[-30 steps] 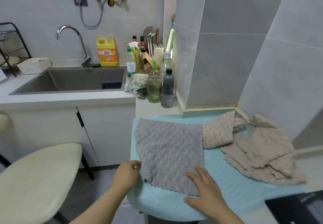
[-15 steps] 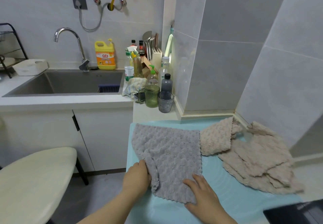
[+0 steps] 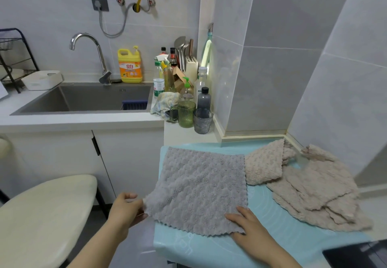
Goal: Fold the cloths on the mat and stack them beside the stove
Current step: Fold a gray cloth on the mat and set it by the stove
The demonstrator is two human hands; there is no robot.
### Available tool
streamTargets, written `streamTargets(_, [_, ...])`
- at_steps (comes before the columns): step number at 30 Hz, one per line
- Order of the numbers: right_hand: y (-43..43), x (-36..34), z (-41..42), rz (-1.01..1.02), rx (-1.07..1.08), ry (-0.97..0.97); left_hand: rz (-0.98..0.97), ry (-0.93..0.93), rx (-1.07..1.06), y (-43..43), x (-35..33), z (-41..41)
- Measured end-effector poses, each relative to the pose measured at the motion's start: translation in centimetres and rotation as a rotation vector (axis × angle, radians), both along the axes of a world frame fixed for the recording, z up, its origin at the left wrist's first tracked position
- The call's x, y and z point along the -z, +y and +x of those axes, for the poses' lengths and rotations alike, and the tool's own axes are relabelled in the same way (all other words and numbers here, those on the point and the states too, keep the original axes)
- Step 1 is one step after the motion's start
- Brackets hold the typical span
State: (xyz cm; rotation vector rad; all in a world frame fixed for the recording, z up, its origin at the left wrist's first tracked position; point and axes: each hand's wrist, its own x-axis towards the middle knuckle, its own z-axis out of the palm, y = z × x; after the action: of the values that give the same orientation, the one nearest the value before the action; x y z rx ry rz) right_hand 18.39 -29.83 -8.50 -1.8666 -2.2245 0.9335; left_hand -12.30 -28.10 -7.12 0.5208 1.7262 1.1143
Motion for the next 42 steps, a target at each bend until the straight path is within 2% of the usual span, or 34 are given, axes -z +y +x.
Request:
streamTargets(3, [-0.4,0.1,-0.1,0.042,0.004,0.007,-0.056,0.034,0.040,0.0,0.6,-0.4])
streamTargets(8, [-0.6,-0.5,-0.1,0.050,0.040,0.072,-0.158,-0.201,0.058,-0.5,-0.3,-0.1])
streamTargets(11, [-0.6,-0.9,0.2,0.070,0.067,0.089,-0.134,-0.222,0.112,-0.7,-0.3,-0.6])
streamTargets(15, [-1.0,-1.3,0.9,0.042,0.180,0.157,-0.028,-0.161,0.371,-1.0,-0.7,-1.8])
streamTargets(18, [-0.9,-1.8,1.4,0.001,0.204,0.131,-0.006,0.110,0.661,-1.0,-0.8,-2.9])
streamTargets(20, [-0.8,-2.6,1.6,-0.056,0.149,0.114,0.001,0.295,0.749,-1.0,-0.9,-3.5])
streamTargets(21, [-0.7,-3.2,1.6,-0.112,0.116,0.117,0.005,0.330,0.766,-0.9,-1.0,-3.6])
streamTargets(24, [-0.6,-5.0,1.5,-0.301,-0.002,0.104,0.043,0.297,0.767,-0.8,-1.6,-3.8])
streamTargets(28, [-0.1,-6.0,1.4,-0.379,-0.013,0.144,0.087,0.235,0.739,0.0,-2.5,-4.0])
streamTargets(31, [0.6,-5.6,1.5,-0.263,0.114,0.197,0.133,0.185,0.702,1.2,-3.0,-3.4])
streamTargets(36, [2.2,-4.7,2.3,0.071,0.482,0.392,0.207,0.330,0.665,4.9,-3.4,-1.4])
streamTargets(39, [3.2,-4.4,2.4,0.162,0.656,0.552,0.239,0.377,0.620,7.8,-3.3,0.3])
streamTargets(42, [4.4,-3.8,2.3,0.204,0.746,0.596,0.251,0.397,0.610,10.6,-2.9,1.7])
